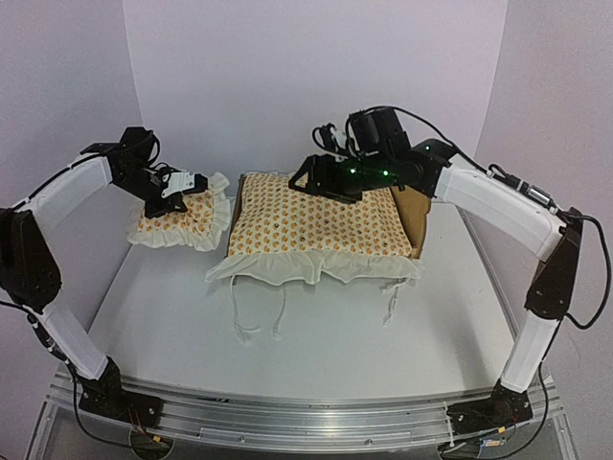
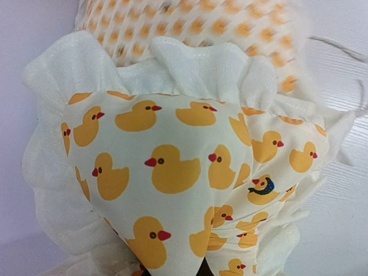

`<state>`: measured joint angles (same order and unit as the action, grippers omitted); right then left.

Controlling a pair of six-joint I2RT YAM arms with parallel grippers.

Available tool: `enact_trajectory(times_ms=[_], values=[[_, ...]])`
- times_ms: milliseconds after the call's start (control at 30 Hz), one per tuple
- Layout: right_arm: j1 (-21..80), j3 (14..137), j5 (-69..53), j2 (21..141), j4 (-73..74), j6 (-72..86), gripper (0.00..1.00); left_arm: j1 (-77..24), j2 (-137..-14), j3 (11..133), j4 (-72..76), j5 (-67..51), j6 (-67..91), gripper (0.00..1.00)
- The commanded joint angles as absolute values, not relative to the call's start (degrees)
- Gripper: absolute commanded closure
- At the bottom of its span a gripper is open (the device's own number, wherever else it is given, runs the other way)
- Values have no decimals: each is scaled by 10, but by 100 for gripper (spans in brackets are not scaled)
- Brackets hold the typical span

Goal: Set up the pet bed

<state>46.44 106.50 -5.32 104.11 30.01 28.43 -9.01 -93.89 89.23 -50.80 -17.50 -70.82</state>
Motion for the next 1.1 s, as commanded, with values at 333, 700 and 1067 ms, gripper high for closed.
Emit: enact_trajectory(times_ms=[333, 700, 1067], values=[[575, 874, -75, 976, -105, -55, 17, -260, -943, 1093, -767, -272, -911, 100], [629, 851, 30, 1007, -210, -207, 15, -281, -943, 1091, -784, -287, -878, 100], [635, 885, 93, 1087, -199, -212, 13, -284, -953, 1132, -790, -329, -859, 100]])
